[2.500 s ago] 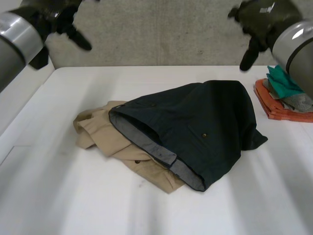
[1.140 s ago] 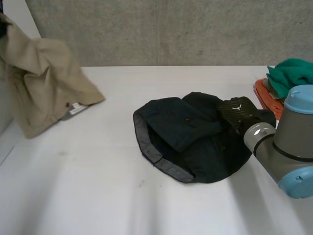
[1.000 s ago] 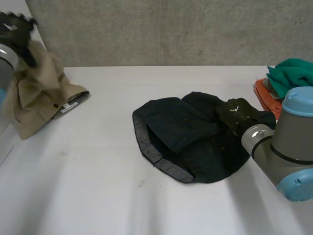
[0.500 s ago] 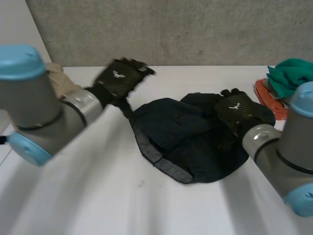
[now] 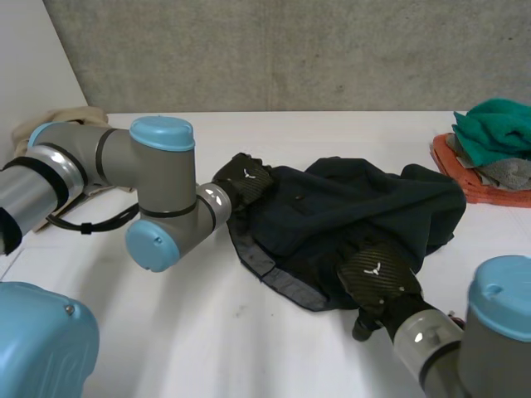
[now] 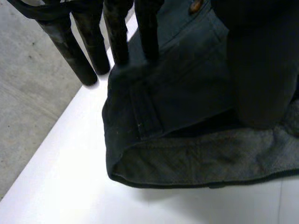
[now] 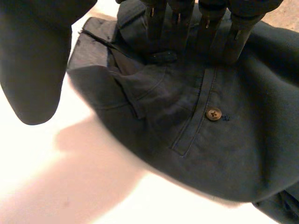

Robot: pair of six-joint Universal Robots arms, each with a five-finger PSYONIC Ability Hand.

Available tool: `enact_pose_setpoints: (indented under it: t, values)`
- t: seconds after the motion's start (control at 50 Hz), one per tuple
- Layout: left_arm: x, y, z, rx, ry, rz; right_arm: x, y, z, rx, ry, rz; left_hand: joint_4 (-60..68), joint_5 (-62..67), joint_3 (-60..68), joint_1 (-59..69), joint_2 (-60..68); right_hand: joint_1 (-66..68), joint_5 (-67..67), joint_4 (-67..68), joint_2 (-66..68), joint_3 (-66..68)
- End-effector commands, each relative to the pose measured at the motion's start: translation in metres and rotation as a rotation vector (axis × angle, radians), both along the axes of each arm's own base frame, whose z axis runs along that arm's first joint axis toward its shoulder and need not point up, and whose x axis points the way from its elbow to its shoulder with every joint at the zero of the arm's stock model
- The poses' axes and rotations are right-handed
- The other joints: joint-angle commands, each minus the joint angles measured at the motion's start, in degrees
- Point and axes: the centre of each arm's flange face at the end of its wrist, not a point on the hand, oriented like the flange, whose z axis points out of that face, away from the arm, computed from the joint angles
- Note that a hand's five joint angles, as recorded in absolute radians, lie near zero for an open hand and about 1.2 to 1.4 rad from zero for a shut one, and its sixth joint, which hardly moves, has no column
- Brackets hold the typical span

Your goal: Fold the laundry.

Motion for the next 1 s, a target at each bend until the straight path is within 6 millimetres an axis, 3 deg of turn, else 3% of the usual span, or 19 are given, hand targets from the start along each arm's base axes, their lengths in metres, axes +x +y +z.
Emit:
enact_pose_setpoints:
  t: [0.02, 0.1, 0.16, 0.26, 0.3, 0.32, 0.34, 0.36, 0.46, 0.54, 0.58, 0.62, 0.7, 0.76, 0.84, 0.86, 0.9, 0.92, 1.0]
  values:
    - [-0.001, -0.001, 0.007, -0.015, 0.013, 0.022, 0.015, -0.021, -0.021, -0.031, -0.010, -0.009, 29.70, 29.66, 29.34, 28.17, 29.28, 10.33, 9.69, 10.21, 10.06, 9.95]
    - [0.000, 0.000, 0.017, -0.021, 0.037, 0.026, 0.021, -0.028, -0.029, -0.026, -0.003, -0.006, 43.35, 43.32, 43.00, 41.83, 42.94, 32.49, 31.85, 32.37, 32.22, 32.11]
    - [0.003, 0.001, 0.025, -0.023, 0.055, 0.040, 0.024, -0.031, -0.027, -0.036, -0.010, -0.009, 55.94, 55.90, 55.58, 54.41, 55.52, 62.60, 61.95, 62.48, 62.33, 62.22]
    - [0.014, -0.008, 0.036, -0.044, 0.076, 0.092, 0.024, -0.031, -0.013, -0.065, -0.040, -0.022, 55.96, 55.93, 55.61, 54.44, 55.55, 62.68, 62.03, 62.56, 62.41, 62.30]
    - [0.024, -0.019, 0.050, -0.076, 0.100, 0.141, 0.023, -0.031, 0.003, -0.092, -0.075, -0.032, 55.96, 55.93, 55.61, 54.44, 55.55, 62.68, 62.03, 62.56, 62.41, 62.30]
    - [0.028, -0.022, 0.057, -0.088, 0.112, 0.153, 0.022, -0.030, 0.008, -0.093, -0.085, -0.034, 55.96, 55.93, 55.61, 54.44, 55.55, 52.66, 52.02, 52.54, 52.39, 52.28]
    - [0.031, -0.024, 0.064, -0.099, 0.125, 0.164, 0.021, -0.028, 0.012, -0.092, -0.092, -0.038, 55.96, 55.93, 55.61, 54.44, 55.55, 26.92, 26.27, 26.80, 26.65, 26.54]
    - [0.037, -0.028, 0.077, -0.118, 0.155, 0.183, 0.017, -0.025, 0.019, -0.076, -0.108, -0.050, 55.96, 55.93, 55.61, 54.44, 55.55, -7.32, -7.97, -7.44, -7.59, -7.70]
    - [0.045, -0.028, 0.136, -0.219, 0.306, 0.177, 0.001, -0.022, 0.049, -0.048, -0.193, -0.098, 55.96, 55.93, 55.61, 54.44, 55.55, -7.32, -7.97, -7.44, -7.59, -7.70]
    - [0.047, -0.022, 0.201, -0.379, 0.471, 0.144, -0.020, -0.036, 0.071, -0.033, -0.305, -0.173, 55.96, 55.93, 55.61, 54.44, 55.55, -7.32, -7.97, -7.44, -7.59, -7.70]
    - [0.047, -0.019, 0.220, -0.419, 0.522, 0.131, -0.027, -0.044, 0.079, -0.042, -0.340, -0.196, 55.96, 55.93, 55.61, 54.44, 55.55, -7.32, -7.97, -7.44, -7.59, -7.70]
    - [0.036, -0.002, 0.249, -0.461, 0.620, 0.064, -0.040, -0.057, 0.091, -0.075, -0.377, -0.226, 55.96, 55.93, 55.61, 54.44, 55.55, -7.32, -7.97, -7.44, -7.59, -7.70]
    - [0.010, 0.027, 0.267, -0.471, 0.691, -0.034, -0.058, -0.075, 0.101, -0.115, -0.393, -0.281, 55.96, 55.93, 55.61, 54.44, 55.55, -7.32, -7.97, -7.44, -7.59, -7.70]
    - [-0.009, 0.044, 0.269, -0.467, 0.726, -0.078, -0.068, -0.085, 0.103, -0.126, -0.394, -0.318, 55.96, 55.93, 55.61, 54.44, 55.55, -7.32, -7.97, -7.44, -7.59, -7.70]
    - [-0.047, 0.076, 0.252, -0.403, 0.751, -0.178, -0.083, -0.097, 0.103, -0.136, -0.404, -0.383, 55.96, 55.93, 55.61, 54.44, 55.55, -7.32, -7.97, -7.44, -7.59, -7.70]
    - [-0.064, 0.090, 0.235, -0.349, 0.737, -0.230, -0.089, -0.101, 0.103, -0.136, -0.407, -0.404, 55.96, 55.93, 55.61, 54.44, 55.55, -7.32, -7.97, -7.44, -7.59, -7.70]
    - [-0.079, 0.103, 0.214, -0.286, 0.709, -0.279, -0.095, -0.105, 0.102, -0.135, -0.411, -0.430, 55.96, 55.93, 55.61, 54.44, 55.55, -7.32, -7.97, -7.44, -7.59, -7.70]
    - [-0.092, 0.116, 0.192, -0.220, 0.670, -0.316, -0.102, -0.109, 0.100, -0.131, -0.411, -0.452, 55.96, 55.93, 55.61, 54.44, 55.55, -7.32, -7.97, -7.44, -7.59, -7.70]
    - [-0.112, 0.139, 0.134, -0.081, 0.572, -0.359, -0.113, -0.116, 0.092, -0.118, -0.402, -0.495, 54.15, 54.11, 53.80, 52.62, 53.74, -7.32, -7.97, -7.44, -7.59, -7.70]
